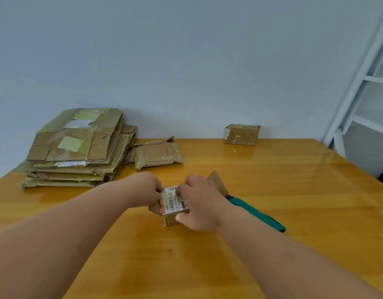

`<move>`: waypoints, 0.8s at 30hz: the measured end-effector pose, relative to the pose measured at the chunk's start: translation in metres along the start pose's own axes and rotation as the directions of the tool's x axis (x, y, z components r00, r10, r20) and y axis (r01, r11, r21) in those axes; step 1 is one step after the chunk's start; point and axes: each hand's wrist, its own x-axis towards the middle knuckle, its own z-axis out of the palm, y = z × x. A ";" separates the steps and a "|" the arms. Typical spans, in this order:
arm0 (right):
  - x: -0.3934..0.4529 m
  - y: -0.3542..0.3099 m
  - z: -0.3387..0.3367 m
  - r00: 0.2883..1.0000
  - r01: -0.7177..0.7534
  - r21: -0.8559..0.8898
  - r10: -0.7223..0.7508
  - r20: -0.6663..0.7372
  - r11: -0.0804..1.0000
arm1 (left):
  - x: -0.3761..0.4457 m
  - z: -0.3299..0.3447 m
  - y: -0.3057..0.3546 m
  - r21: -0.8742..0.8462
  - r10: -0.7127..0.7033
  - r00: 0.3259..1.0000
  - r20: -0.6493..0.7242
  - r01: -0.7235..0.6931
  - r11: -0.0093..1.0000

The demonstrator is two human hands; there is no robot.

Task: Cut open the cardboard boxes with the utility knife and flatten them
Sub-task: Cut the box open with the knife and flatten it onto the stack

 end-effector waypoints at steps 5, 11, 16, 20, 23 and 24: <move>-0.010 0.018 -0.010 0.990 -0.125 0.002 0.125 0.063 0.992 | -0.002 0.002 -0.004 0.093 0.007 1.000 0.021 -0.009 0.996; -0.001 0.018 -0.015 0.985 -0.153 0.028 0.151 0.081 0.988 | -0.001 0.000 0.005 0.158 -0.009 0.997 0.081 -0.003 0.988; -0.004 0.017 -0.015 0.994 -0.112 0.119 0.113 -0.004 0.987 | -0.003 -0.008 0.008 -0.142 -0.101 0.985 0.143 0.122 0.982; -0.011 0.022 -0.020 0.988 -0.147 0.375 0.150 0.023 0.915 | -0.002 -0.007 0.006 -0.147 -0.058 0.988 0.144 0.079 0.986; -0.015 0.027 -0.027 0.972 -0.211 0.560 0.233 0.032 0.801 | -0.001 0.000 0.008 0.023 -0.022 0.998 0.059 0.020 1.000; -0.016 0.029 -0.028 0.967 -0.227 0.555 0.254 0.030 0.800 | -0.001 0.002 0.009 0.057 -0.030 1.000 0.007 0.030 0.998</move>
